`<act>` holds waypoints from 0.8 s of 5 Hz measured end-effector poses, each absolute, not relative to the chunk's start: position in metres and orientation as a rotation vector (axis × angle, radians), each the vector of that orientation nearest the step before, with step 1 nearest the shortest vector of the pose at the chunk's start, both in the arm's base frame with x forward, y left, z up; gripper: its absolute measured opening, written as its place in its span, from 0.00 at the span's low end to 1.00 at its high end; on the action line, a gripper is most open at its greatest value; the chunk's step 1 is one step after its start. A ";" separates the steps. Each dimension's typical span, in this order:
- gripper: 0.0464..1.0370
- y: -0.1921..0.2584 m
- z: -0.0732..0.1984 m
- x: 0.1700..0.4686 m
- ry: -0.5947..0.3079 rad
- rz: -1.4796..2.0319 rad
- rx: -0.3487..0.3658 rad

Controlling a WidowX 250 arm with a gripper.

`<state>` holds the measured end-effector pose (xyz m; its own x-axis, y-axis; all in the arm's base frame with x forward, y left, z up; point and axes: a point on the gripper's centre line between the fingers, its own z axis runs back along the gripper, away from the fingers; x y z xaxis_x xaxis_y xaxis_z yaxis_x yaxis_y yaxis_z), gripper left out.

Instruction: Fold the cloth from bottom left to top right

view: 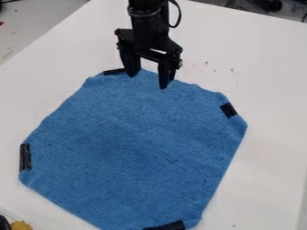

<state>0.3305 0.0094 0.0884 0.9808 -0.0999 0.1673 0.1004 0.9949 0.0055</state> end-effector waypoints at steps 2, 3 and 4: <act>0.96 0.022 0.063 0.315 -0.130 -0.070 0.028; 0.96 0.046 0.062 0.303 -0.171 -0.030 0.046; 0.96 0.077 0.053 0.274 -0.195 0.022 0.053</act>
<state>0.2741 0.0769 0.0534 0.9808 0.0165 0.1945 -0.0269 0.9983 0.0509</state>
